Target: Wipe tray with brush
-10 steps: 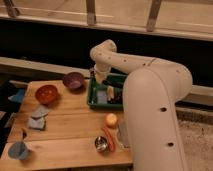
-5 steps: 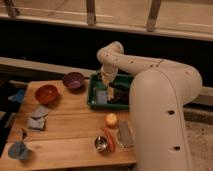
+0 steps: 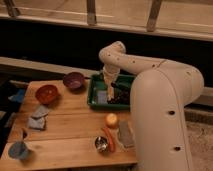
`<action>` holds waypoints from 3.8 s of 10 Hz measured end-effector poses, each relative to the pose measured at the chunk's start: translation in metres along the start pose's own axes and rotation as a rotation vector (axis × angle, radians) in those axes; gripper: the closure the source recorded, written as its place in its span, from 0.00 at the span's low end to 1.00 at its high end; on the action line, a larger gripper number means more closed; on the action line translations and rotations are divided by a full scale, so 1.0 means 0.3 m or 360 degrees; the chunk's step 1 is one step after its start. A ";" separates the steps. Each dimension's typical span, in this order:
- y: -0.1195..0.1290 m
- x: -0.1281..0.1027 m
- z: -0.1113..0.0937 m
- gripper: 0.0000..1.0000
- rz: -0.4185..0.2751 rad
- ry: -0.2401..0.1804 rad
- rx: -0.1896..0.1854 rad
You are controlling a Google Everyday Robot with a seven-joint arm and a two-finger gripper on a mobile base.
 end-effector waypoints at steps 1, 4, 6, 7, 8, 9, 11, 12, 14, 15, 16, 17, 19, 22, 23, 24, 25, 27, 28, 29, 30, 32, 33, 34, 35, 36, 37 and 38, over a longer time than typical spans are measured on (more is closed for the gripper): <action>-0.003 0.006 0.001 1.00 -0.0002 0.0007 0.0004; 0.012 -0.005 -0.006 1.00 -0.0031 0.0086 0.0158; -0.031 0.040 -0.017 1.00 0.0017 0.0126 0.0224; -0.052 0.058 -0.026 1.00 0.0058 0.0095 0.0202; -0.068 0.069 -0.030 1.00 0.0076 0.0049 0.0147; -0.080 0.073 -0.030 1.00 0.0095 -0.0021 0.0024; -0.076 0.043 -0.033 1.00 0.0092 -0.0217 -0.0311; -0.086 0.040 -0.035 1.00 0.0096 -0.0289 -0.0423; -0.079 0.015 -0.047 1.00 0.0086 -0.0390 -0.0529; -0.069 -0.005 -0.060 1.00 0.0074 -0.0433 -0.0561; -0.076 -0.007 -0.065 1.00 0.0073 -0.0450 -0.0565; -0.083 -0.009 -0.069 1.00 0.0077 -0.0462 -0.0564; -0.095 -0.011 -0.061 1.00 0.0093 -0.0443 -0.0523; -0.148 0.012 -0.074 1.00 0.0136 -0.0376 -0.0359; -0.159 0.006 -0.072 1.00 0.0142 -0.0367 -0.0324; -0.164 -0.014 -0.074 1.00 0.0136 -0.0374 -0.0307; -0.164 -0.045 -0.066 1.00 0.0130 -0.0388 -0.0303; -0.130 -0.124 -0.047 1.00 0.0090 -0.0428 -0.0329; -0.097 -0.169 -0.036 1.00 0.0058 -0.0441 -0.0350; -0.054 -0.201 -0.021 1.00 0.0021 -0.0447 -0.0379; -0.033 -0.209 -0.016 1.00 0.0005 -0.0438 -0.0389; 0.002 -0.190 -0.009 1.00 -0.0014 -0.0390 -0.0398; -0.001 -0.156 -0.012 1.00 -0.0007 -0.0358 -0.0388; -0.011 -0.114 -0.018 1.00 0.0005 -0.0323 -0.0374; -0.034 -0.054 -0.022 1.00 0.0028 -0.0276 -0.0345; -0.056 -0.022 -0.023 1.00 0.0041 -0.0253 -0.0322; -0.087 0.009 -0.022 1.00 0.0059 -0.0239 -0.0295; -0.105 0.015 -0.021 1.00 0.0065 -0.0235 -0.0276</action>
